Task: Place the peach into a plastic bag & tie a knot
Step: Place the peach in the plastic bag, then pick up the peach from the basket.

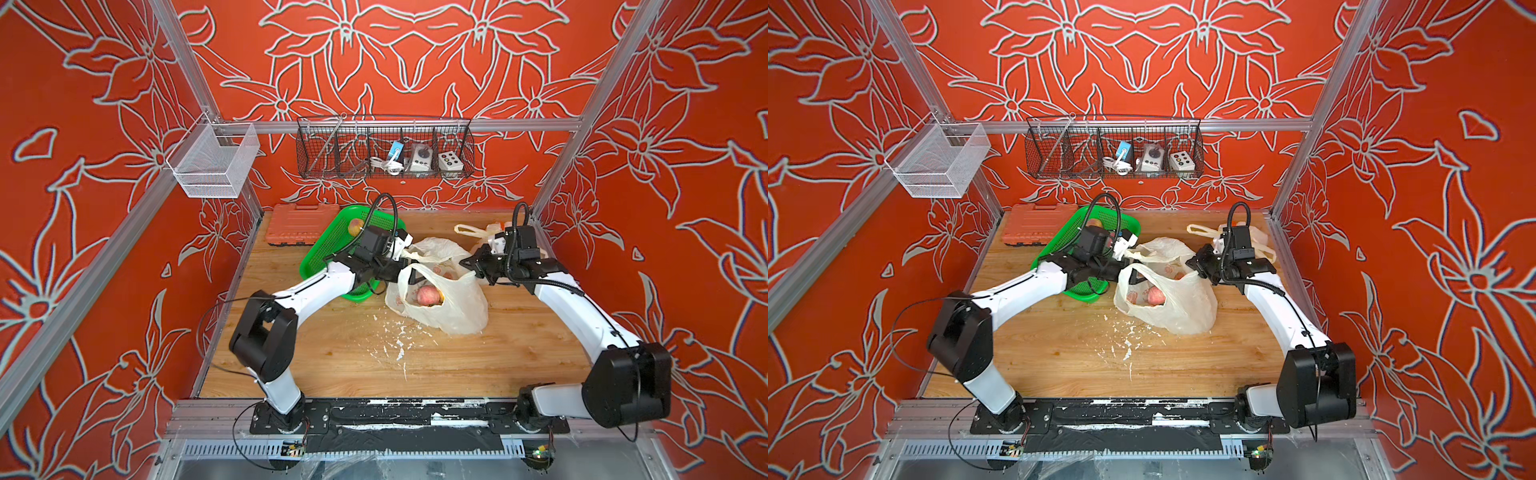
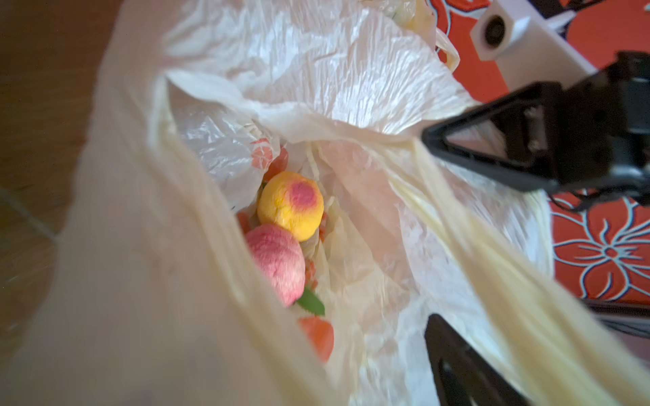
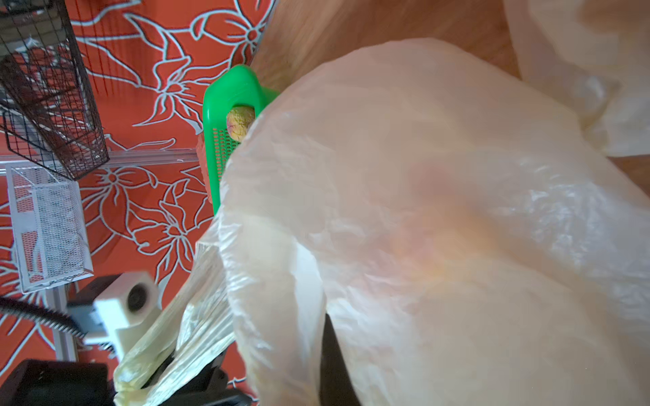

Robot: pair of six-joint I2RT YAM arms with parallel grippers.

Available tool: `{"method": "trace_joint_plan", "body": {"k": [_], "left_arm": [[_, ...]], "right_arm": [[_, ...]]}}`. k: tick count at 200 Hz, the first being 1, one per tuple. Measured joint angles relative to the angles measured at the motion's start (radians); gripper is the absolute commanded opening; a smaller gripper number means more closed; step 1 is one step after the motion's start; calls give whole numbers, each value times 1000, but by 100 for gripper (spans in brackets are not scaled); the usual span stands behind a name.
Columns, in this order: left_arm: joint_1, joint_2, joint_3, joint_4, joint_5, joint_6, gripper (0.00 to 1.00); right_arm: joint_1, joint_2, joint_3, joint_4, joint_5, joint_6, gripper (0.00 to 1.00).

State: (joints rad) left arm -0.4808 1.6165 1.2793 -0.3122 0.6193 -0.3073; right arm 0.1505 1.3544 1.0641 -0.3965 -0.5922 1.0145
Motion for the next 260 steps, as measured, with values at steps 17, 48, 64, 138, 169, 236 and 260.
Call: {"method": "trace_joint_plan", "body": {"k": [17, 48, 64, 138, 169, 236, 260], "left_arm": [[80, -118, -6, -153, 23, 74, 84], [251, -225, -14, -322, 38, 142, 87], [301, -185, -3, -317, -8, 140, 88], [300, 437, 435, -184, -319, 140, 89], [270, 623, 634, -203, -406, 154, 89], [216, 879, 942, -260, -457, 155, 65], [210, 873, 936, -270, -460, 163, 50]], "right_arm": [[-25, 0, 0, 0, -1, -3, 0], [-39, 16, 3, 0, -4, -6, 0], [-38, 23, 3, 0, -5, -6, 0], [-30, 23, 5, -18, -11, -18, 0], [-30, 23, 5, -18, -11, -21, 0], [-30, 23, 5, -21, -11, -32, 0], [-30, 23, 6, -23, -11, -35, 0]]}}
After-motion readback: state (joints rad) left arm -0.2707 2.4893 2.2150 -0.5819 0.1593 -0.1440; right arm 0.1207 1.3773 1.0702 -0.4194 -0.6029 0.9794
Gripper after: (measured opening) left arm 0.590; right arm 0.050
